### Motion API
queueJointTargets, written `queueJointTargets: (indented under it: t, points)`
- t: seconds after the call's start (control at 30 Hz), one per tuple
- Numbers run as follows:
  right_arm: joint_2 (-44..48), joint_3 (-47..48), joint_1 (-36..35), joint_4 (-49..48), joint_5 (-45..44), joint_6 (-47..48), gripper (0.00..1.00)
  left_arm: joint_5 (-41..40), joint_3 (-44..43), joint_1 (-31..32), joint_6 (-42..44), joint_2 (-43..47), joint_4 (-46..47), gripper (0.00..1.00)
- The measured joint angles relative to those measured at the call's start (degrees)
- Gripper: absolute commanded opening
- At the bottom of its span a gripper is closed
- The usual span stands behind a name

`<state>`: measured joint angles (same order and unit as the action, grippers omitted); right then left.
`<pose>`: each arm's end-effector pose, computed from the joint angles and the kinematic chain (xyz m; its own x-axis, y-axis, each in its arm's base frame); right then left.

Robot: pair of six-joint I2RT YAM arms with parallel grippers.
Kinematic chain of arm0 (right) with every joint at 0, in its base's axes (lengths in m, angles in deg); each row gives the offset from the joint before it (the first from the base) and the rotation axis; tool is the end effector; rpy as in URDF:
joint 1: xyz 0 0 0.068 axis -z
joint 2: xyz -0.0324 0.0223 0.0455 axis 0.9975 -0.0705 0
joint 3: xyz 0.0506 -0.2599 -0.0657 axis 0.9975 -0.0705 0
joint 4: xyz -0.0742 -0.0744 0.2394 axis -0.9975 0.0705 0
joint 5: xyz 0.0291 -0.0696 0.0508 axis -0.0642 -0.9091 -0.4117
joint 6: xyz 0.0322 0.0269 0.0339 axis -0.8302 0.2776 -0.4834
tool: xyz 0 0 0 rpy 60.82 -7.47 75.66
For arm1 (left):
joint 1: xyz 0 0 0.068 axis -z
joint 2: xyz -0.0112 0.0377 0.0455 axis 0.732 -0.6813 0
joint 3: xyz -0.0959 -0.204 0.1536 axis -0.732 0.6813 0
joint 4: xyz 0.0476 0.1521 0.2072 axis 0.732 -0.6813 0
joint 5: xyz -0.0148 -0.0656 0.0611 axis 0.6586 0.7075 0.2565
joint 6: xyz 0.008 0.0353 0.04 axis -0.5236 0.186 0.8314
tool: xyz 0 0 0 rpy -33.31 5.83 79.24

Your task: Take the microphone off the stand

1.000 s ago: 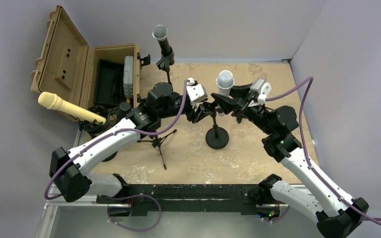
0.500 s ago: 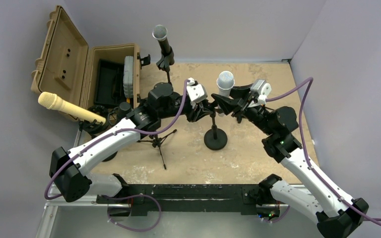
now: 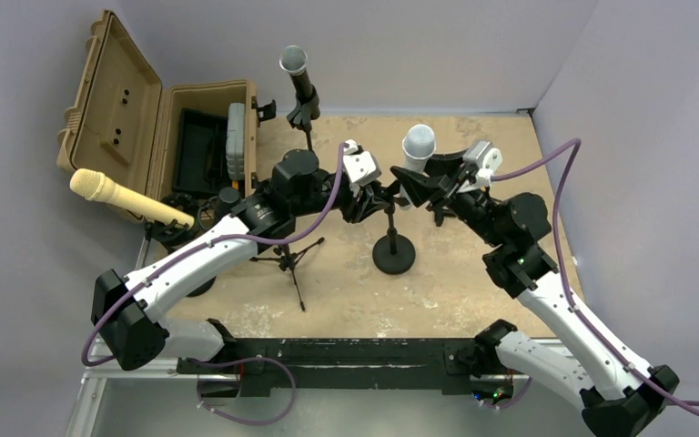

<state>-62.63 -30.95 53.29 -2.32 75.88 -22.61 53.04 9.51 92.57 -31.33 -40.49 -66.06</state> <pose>0.1518 0.1103 0.4170 0.2886 0.2461 -0.9253 -0.7686 0.6358 -0.0706 0.2093 -0.2324 0.3720 -0.0277 0.1820 -0.9829 0.9310 0.3628 0.0410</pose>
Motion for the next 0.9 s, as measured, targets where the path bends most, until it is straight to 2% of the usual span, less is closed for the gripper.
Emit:
queueJointTargets:
  t: [0.13,0.33,0.43,0.6,0.63,0.67,0.7,0.8,0.9]
  points:
    - [0.02,4.46,-0.04,1.18,-2.47,0.09,0.0,-1.01,-0.33,-0.02,0.39,-0.09,-0.9,0.0]
    - [1.53,12.5,-0.04,-3.13,-6.4,0.61,0.0,-1.33,-0.9,-0.07,0.57,-0.22,-1.81,0.0]
    - [3.39,13.11,-0.22,-3.91,-13.75,-0.81,0.0,-1.9,-1.84,-0.07,0.61,-0.22,-3.56,0.0]
    - [7.26,6.56,-0.28,-4.2,-33.07,-7.13,0.0,-4.02,-7.19,-0.02,-0.09,-2.73,-9.97,0.52]
    - [8.13,3.63,-0.28,-3.21,-37.59,-9.38,0.0,-4.48,-8.22,0.0,-0.37,-3.37,-10.97,0.7]
    - [8.37,1.95,-0.28,-2.01,-40.39,-10.88,0.0,-4.87,-8.94,-0.02,-0.7,-3.76,-11.78,0.83]
    - [8.44,-0.04,-0.28,-0.35,-44.0,-13.25,0.0,-5.14,-9.44,-0.02,-0.9,-3.96,-12.2,0.87]
    - [7.98,-4.7,-0.28,5.92,-51.89,-20.74,0.0,-6.12,-10.75,-0.02,-2.23,-3.98,-13.51,0.91]
    - [6.69,-7.72,-0.28,10.69,-56.46,-27.61,0.0,-6.34,-11.54,-0.02,-3.34,-3.98,-13.86,0.99]
